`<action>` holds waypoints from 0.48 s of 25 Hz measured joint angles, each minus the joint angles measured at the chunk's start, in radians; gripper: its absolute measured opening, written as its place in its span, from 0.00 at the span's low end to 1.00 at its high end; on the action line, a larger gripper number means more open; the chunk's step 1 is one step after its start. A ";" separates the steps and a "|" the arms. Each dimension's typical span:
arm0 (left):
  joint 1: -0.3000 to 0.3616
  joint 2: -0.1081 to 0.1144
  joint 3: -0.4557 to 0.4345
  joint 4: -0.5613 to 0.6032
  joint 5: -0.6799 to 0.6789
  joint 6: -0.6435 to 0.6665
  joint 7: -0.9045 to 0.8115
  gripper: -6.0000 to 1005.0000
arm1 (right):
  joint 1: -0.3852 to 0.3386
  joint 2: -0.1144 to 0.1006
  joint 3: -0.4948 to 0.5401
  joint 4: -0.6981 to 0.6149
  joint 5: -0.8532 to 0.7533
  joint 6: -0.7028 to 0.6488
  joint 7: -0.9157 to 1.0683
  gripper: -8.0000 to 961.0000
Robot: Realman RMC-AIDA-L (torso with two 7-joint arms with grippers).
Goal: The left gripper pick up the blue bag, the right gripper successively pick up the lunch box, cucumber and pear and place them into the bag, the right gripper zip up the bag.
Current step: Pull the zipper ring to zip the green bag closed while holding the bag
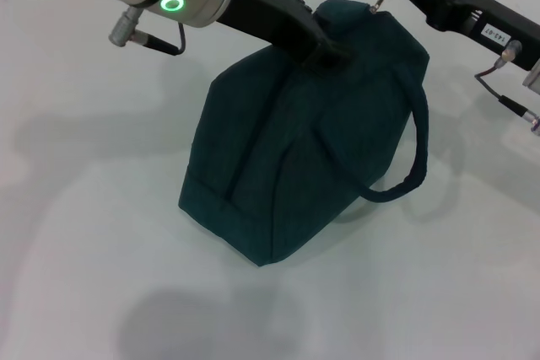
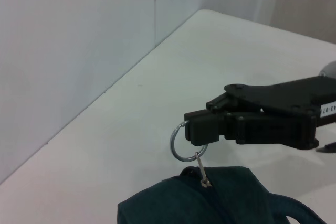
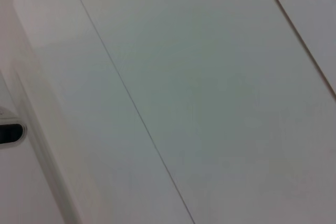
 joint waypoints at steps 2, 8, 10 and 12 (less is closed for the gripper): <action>0.009 -0.001 0.000 0.001 -0.012 -0.001 0.033 0.56 | 0.000 0.000 0.001 0.000 0.000 0.000 0.000 0.04; 0.023 -0.002 0.001 0.011 -0.044 -0.007 0.071 0.39 | -0.004 0.000 0.002 0.002 0.000 0.000 0.000 0.04; 0.024 -0.003 0.001 0.007 -0.044 -0.007 0.071 0.32 | -0.004 0.000 0.003 0.002 0.000 0.000 0.000 0.04; 0.023 -0.003 0.002 0.004 -0.042 -0.008 0.071 0.24 | -0.005 0.000 0.003 0.002 0.000 0.000 0.000 0.04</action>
